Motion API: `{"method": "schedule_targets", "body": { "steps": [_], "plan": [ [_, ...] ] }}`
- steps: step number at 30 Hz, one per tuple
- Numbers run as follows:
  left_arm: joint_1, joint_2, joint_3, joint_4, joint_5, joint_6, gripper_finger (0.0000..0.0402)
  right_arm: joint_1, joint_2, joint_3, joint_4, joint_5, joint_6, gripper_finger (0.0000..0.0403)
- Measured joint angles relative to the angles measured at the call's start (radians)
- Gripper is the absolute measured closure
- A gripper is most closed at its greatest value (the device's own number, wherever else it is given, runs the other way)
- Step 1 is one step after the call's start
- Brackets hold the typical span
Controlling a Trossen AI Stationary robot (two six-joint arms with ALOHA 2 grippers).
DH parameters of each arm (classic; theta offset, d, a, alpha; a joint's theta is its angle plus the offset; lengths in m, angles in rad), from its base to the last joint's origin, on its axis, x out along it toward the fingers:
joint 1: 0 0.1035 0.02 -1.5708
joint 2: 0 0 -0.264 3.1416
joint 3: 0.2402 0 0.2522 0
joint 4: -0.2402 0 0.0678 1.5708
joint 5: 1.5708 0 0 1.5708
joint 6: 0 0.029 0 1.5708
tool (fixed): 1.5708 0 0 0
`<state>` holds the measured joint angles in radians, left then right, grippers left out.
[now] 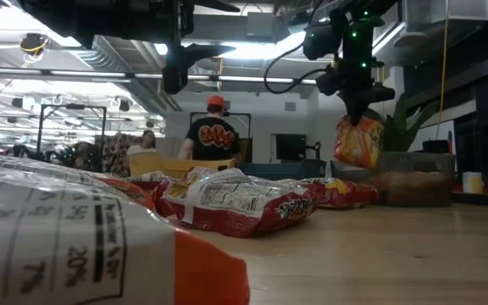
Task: Sort Maruchan noodles
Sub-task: Put the bottom right orange noodle pack into the black bin
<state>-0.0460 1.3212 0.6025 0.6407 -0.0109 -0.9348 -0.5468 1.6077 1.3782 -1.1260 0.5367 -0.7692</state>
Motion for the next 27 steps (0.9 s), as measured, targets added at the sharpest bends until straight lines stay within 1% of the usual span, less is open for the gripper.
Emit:
{"method": "schedule_targets", "body": {
  "steps": [3, 8, 13, 20, 27],
  "plan": [
    [0.0, 0.0, 0.0, 0.0, 0.0, 0.0, 0.0187, 0.015, 0.0, 0.0, -0.033, 0.023, 0.036, 0.0402],
    [0.0, 0.0, 0.0, 0.0, 0.0, 0.001, 0.0187, 0.035, 0.0, 0.0, -0.048, 0.017, 0.092, 0.0402],
    [0.0, 0.0, 0.0, 0.0, 0.0, 0.002, 0.0187, 0.039, 0.0, 0.0, -0.043, 0.023, 0.099, 0.0403],
    [0.0, 0.0, 0.0, 0.0, 0.0, 0.003, 0.0187, 0.039, 0.0, -0.072, -0.031, 0.099, 0.099, 0.0403],
    [0.0, 0.0, 0.0, 0.0, 0.0, 0.003, 0.0187, 0.045, 0.0, -0.085, -0.009, 0.086, 0.107, 0.0401]
  ]
}}
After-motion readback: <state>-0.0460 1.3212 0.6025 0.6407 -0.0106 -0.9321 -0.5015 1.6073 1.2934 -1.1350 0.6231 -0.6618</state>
